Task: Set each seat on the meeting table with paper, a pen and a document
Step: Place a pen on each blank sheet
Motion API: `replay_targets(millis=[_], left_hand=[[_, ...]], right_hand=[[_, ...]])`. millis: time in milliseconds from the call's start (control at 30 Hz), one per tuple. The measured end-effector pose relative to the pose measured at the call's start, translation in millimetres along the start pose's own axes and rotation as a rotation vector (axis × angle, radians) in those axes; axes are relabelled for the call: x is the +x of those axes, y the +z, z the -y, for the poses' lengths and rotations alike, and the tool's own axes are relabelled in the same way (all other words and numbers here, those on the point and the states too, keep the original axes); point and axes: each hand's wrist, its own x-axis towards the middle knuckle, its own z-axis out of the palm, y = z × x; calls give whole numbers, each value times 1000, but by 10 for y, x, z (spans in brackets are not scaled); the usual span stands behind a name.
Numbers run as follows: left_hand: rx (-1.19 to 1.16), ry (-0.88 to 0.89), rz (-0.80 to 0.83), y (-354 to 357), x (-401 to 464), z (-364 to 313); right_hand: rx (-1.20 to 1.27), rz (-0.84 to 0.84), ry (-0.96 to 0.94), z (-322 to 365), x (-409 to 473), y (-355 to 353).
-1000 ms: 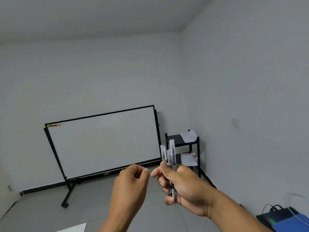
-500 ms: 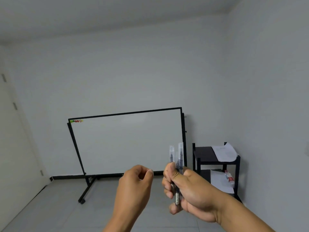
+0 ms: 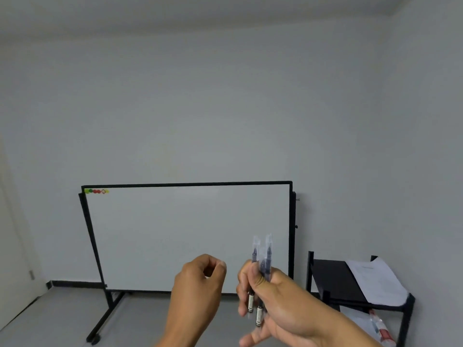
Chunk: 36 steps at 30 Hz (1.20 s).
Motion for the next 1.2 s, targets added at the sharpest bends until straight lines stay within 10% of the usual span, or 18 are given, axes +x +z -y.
replay_targets(millis=[600, 1200], left_hand=[[279, -254, -470, -375, 2709, 923], [307, -431, -798, -2068, 4085, 2474]], right_hand=[[109, 573, 86, 105, 4060, -154], [-34, 962, 267, -100, 6424, 1835]])
